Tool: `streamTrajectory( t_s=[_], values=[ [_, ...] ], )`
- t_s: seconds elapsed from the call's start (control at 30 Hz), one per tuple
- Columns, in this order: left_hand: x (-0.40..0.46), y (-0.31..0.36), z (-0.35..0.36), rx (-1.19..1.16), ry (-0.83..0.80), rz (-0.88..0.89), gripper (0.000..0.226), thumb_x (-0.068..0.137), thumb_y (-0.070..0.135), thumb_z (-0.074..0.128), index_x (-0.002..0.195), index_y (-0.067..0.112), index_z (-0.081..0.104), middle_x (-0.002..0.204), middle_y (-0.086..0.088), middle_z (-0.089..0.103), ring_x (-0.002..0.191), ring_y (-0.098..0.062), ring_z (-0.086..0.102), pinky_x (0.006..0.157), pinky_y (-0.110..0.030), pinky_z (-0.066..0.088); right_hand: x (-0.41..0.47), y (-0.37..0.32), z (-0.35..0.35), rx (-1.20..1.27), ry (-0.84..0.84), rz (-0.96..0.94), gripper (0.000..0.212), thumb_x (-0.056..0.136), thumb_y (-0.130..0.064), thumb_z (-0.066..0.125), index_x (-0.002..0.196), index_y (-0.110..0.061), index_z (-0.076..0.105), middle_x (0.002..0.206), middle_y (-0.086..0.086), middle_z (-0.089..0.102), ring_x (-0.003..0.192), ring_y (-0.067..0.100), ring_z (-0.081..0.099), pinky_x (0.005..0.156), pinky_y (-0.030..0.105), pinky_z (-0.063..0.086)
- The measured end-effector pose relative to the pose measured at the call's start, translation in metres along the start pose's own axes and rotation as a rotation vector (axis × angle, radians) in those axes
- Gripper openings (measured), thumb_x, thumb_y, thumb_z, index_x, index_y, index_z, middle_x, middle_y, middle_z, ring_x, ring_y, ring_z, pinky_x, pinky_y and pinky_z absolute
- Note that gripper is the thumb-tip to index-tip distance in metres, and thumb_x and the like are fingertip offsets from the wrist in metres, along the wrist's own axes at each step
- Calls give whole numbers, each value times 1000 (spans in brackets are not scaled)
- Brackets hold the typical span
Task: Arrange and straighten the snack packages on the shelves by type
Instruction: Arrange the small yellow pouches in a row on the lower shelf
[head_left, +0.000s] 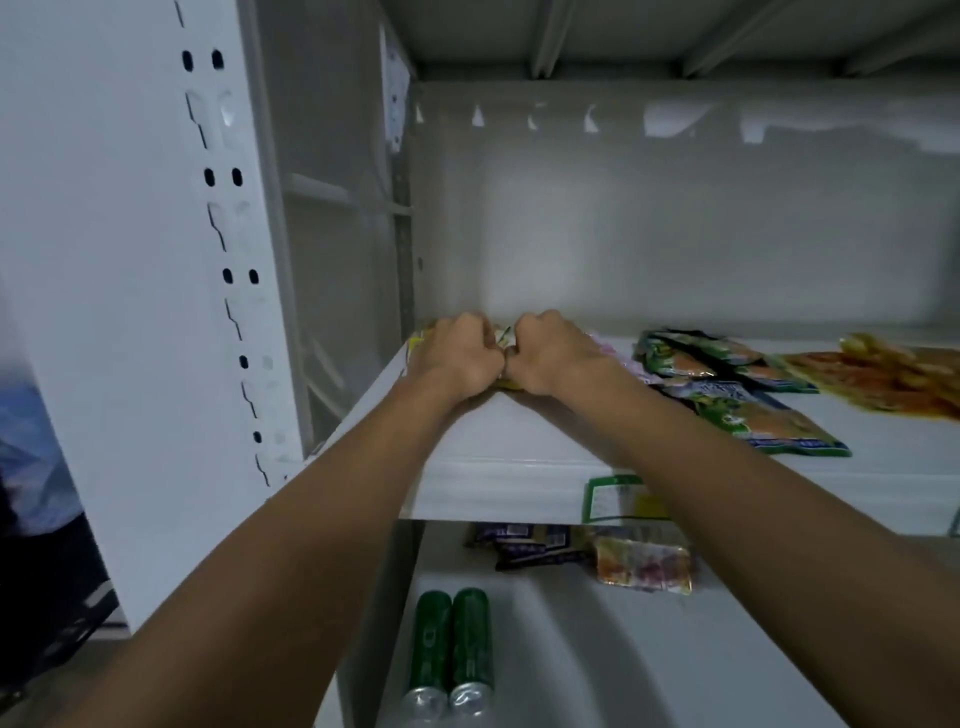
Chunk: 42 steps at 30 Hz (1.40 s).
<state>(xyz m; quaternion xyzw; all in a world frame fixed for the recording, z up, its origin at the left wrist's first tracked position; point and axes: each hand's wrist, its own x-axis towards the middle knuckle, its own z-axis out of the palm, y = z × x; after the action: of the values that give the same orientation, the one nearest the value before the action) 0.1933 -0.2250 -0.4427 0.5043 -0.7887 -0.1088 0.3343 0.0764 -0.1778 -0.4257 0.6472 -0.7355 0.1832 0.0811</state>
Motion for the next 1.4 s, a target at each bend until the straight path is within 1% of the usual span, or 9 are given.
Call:
streamTrajectory(
  t_s=[0.2,0.47,0.6,0.7,0.8,0.9,1.07,1.2,1.4],
  values=[
    [6,-17,8,-23,28,15,11,89,11,56,88,11,67,95,-11,69,94,-35,62,87,-45,57,9,0,13,-230,204,-97,36,106,-34,43,118,-10,68,122,18,65,113,40,65,77,38,41],
    [14,-24,10,-25,-3,-17,9,91,11,63,97,15,67,105,-9,67,103,-31,60,90,-37,53,18,13,7,-178,54,-24,13,97,-29,57,97,-18,50,111,12,60,99,34,60,75,34,37],
    [12,-24,8,-73,-8,4,14,91,9,63,92,19,73,106,-7,72,106,-29,63,97,-39,54,26,17,5,188,20,126,18,90,-30,60,96,-13,59,100,11,58,90,33,56,72,32,41],
    [7,-23,7,-98,5,4,18,88,7,62,86,17,77,102,-6,75,105,-27,66,99,-40,55,30,26,-1,594,37,238,26,79,-28,64,89,-3,68,90,14,72,70,30,59,57,27,40],
    [4,-20,7,-131,7,18,21,84,11,62,78,27,75,94,5,75,102,-22,68,97,-36,55,25,29,-3,838,-15,309,26,89,-21,70,79,3,67,61,13,67,44,21,43,47,24,33],
    [-1,-16,8,-177,-9,27,25,86,8,62,80,29,75,86,11,72,96,-16,66,88,-25,50,16,27,-5,913,-140,317,17,93,-10,76,89,2,65,48,7,60,35,14,50,40,21,39],
    [0,-16,7,-283,76,6,12,98,21,64,92,18,74,94,-2,75,93,-19,65,81,-26,46,15,36,-8,1049,-113,298,14,98,1,68,110,4,64,83,16,72,64,22,71,52,33,61],
    [4,-16,6,-470,93,-48,44,88,56,65,91,14,74,90,2,78,94,-24,74,92,-40,58,17,34,-7,1090,-48,229,11,100,-2,60,98,-11,65,88,11,75,65,21,74,59,33,64],
    [8,-13,2,-628,73,-62,25,104,22,63,83,15,73,78,0,73,63,-11,62,56,-22,43,28,24,0,1237,108,137,9,98,-18,70,95,-11,74,95,12,81,81,25,78,83,47,63]
  ],
)
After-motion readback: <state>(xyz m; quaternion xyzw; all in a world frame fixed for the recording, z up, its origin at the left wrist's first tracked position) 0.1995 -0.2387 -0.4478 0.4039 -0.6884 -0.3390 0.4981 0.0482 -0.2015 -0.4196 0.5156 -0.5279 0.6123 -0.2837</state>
